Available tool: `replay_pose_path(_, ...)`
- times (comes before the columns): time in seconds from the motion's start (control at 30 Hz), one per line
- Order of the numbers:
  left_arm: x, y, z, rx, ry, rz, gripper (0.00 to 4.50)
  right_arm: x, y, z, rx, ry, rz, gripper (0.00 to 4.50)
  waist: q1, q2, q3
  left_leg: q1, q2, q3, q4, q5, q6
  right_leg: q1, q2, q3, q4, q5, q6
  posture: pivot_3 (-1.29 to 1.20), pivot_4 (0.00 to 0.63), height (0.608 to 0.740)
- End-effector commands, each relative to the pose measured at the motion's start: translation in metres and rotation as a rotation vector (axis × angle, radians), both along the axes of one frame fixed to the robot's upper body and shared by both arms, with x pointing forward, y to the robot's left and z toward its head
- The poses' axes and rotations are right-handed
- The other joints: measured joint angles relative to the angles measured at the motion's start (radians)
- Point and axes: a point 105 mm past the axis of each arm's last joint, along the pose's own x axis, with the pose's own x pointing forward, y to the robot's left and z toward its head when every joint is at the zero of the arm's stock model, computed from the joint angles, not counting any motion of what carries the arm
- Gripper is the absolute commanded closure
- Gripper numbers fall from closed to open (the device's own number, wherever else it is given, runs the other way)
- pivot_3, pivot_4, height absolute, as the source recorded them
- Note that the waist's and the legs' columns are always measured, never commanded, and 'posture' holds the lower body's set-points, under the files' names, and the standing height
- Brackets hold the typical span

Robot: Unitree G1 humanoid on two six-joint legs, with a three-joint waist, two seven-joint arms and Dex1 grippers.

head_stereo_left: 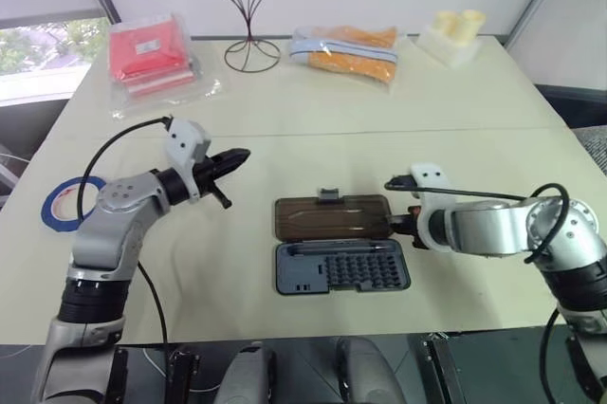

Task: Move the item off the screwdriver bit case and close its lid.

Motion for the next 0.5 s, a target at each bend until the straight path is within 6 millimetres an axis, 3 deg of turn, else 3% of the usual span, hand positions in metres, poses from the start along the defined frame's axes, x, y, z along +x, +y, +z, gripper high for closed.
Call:
replay_pose_path(0.03, -0.002, -0.001, 0.01, 0.009, -0.046, -0.009, 4.5, -0.003, 0.004, 0.008, -0.006, -0.021, 0.041, 4.42, 0.001, 0.0, 0.0, 0.0, 0.0, 0.0, 0.0, 0.0, 0.0, 0.0, 0.0, 0.0, 0.0, 0.0, 0.0, 0.0, 0.15, 0.74)
replay_pose_path(0.13, -0.003, -0.001, 0.009, 0.01, -0.043, -0.011, 4.5, -0.003, 0.005, 0.008, -0.006, -0.021, 0.051, 3.56, 0.005, 0.0, 0.0, 0.0, 0.0, 0.0, 0.0, 0.0, 0.0, 0.0, 0.0, 0.0, -0.001, 0.0, 0.0, 0.0, 0.15, 0.74)
replay_pose_path(0.37, -0.008, -0.006, 0.009, 0.001, -0.031, -0.051, 4.5, -0.003, 0.008, 0.012, -0.015, -0.033, 0.073, 0.06, 0.018, 0.0, 0.0, 0.0, 0.0, 0.001, 0.0, 0.0, 0.0, 0.0, 0.0, 0.0, -0.002, 0.0, 0.0, 0.0, 0.15, 0.74)
replay_pose_path(0.5, -0.023, -0.018, 0.012, -0.02, -0.006, -0.163, 4.5, 0.001, 0.008, 0.026, -0.043, -0.089, 0.085, 0.02, 0.02, 0.0, 0.0, -0.001, 0.0, 0.001, 0.0, 0.0, 0.0, 0.0, 0.0, 0.0, -0.003, 0.0, 0.0, 0.0, 0.15, 0.74)
